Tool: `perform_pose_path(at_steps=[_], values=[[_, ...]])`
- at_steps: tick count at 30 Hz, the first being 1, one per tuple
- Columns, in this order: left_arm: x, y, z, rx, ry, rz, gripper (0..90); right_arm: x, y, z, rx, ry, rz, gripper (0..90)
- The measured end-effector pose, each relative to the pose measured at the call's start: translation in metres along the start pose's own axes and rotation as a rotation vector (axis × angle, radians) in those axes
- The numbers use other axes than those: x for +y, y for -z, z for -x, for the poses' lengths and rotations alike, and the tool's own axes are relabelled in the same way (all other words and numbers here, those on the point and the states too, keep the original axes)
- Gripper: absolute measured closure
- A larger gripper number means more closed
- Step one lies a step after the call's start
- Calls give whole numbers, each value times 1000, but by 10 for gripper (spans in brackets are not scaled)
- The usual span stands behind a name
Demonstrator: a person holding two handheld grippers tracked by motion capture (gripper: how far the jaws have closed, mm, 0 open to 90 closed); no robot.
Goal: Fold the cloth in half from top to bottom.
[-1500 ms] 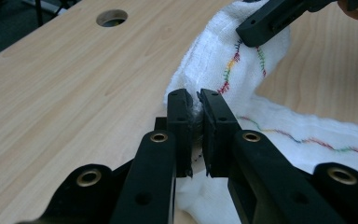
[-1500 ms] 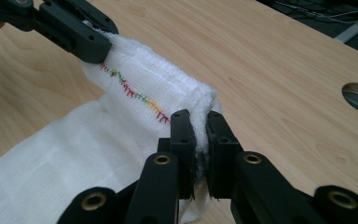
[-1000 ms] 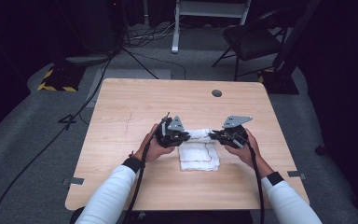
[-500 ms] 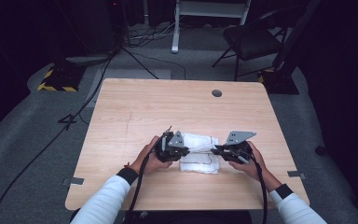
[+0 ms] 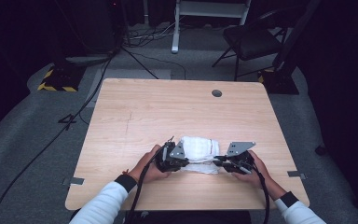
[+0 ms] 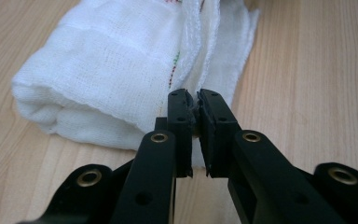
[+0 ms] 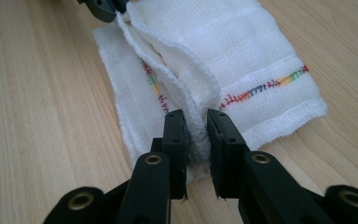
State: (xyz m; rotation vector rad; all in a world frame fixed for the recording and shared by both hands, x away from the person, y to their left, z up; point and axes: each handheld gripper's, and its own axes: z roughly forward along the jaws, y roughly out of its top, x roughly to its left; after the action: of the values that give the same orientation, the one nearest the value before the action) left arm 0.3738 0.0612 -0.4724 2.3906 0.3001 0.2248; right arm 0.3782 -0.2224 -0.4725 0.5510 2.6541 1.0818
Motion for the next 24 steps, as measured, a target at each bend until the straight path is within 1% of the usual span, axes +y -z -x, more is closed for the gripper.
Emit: perform_pose_path(at_steps=[2,3,5,7,9,10,11,12,14,15,16,17,18,19,20,21,23,24], values=[[-2,0,2,-10,-3,2,838,-2,0,-2,2,9,-8,784],[-3,0,4,-7,-3,0,841,-4,0,-5,11,11,-14,783],[-4,0,5,-21,1,-2,837,-5,0,-7,15,10,-19,776],[-6,-2,7,-19,3,-11,836,-6,0,-8,13,10,-23,770],[-8,-4,7,-26,-2,-33,823,-8,-1,-10,12,18,-28,759],[-8,-5,6,-29,-2,-31,815,-9,-1,-11,8,16,-36,743],[-8,-6,7,-29,1,-31,815,-9,-1,-11,8,16,-36,743],[-8,-5,7,-26,-7,-36,813,-10,-1,-12,7,17,-39,742],[-8,-7,7,-17,-7,-37,810,-12,-2,-13,1,17,-48,747],[-8,-7,6,-18,-11,-38,813,-14,-2,-12,1,19,-51,752],[-8,-8,5,-20,-7,-37,818,-14,-3,-12,-1,19,-51,758],[-8,-10,0,-16,-6,-32,827,-14,-4,-9,-5,9,-53,763],[-8,-10,0,-16,-6,-32,828,-14,-4,-9,-5,9,-53,763],[-8,-11,-2,-11,-5,-30,828,-14,-5,-7,-14,6,-55,765],[-8,-11,-5,-4,-2,-29,828,-14,-7,-4,-33,-2,-60,766],[-8,-12,-7,0,2,-28,828,-14,-7,-4,-33,-2,-60,766],[-7,-15,-16,8,13,-23,828,-13,-10,4,-50,-24,-57,769],[-7,-15,-16,8,13,-23,828,-13,-10,4,-50,-24,-57,769]])
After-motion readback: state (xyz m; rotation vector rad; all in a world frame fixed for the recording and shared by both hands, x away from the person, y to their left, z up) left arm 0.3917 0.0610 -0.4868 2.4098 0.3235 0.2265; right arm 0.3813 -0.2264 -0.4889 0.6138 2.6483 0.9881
